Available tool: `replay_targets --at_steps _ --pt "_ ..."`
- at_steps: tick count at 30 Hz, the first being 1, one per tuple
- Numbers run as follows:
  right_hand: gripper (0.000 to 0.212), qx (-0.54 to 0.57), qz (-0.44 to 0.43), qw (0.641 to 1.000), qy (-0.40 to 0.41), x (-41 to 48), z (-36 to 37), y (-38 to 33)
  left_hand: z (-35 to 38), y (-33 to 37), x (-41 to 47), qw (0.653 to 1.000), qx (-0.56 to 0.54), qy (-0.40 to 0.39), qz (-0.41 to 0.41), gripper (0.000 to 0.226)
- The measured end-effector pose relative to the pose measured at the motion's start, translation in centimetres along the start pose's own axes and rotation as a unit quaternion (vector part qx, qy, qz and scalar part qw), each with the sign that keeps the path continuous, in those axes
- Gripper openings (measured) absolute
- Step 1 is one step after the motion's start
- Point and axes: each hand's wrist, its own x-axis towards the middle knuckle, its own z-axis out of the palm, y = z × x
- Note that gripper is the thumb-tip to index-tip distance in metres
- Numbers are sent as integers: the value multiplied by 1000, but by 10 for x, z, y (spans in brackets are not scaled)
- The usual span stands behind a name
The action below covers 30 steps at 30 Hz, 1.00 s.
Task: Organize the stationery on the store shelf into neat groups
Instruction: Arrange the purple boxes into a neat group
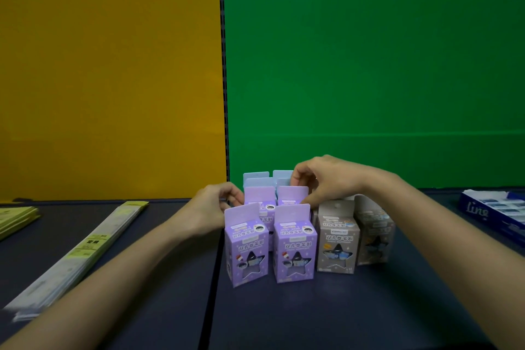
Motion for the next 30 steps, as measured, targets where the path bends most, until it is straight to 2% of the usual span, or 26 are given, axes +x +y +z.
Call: replay_targets --at_steps 3,6,7,10,13,15,19,26,30 --pt "25 6 -3 999 42 -9 -5 -1 -10 -2 -7 1000 -6 -15 -3 24" --pt "16 35 -31 989 141 -28 -13 -8 -25 -2 -22 998 -35 45 9 5" --pt "14 42 -47 985 160 -36 -14 -11 -29 1 -29 996 -66 66 12 7" --pt "21 41 -69 989 125 -54 -10 -18 -33 12 -52 989 -139 55 9 28" --pt "47 -91 -58 991 73 -55 4 -22 -25 15 -68 998 -65 -9 9 59" --pt "52 -129 -63 987 77 -51 11 -25 -15 12 -71 1000 -22 -6 9 68" --pt "53 -128 -53 986 90 -52 17 -28 -2 7 -70 999 17 32 34 54" --pt "59 -154 -24 984 90 -58 19 -29 3 5 -69 998 18 26 57 37" --pt "60 -155 -19 983 99 -58 22 -29 10 6 -64 998 15 31 61 36"
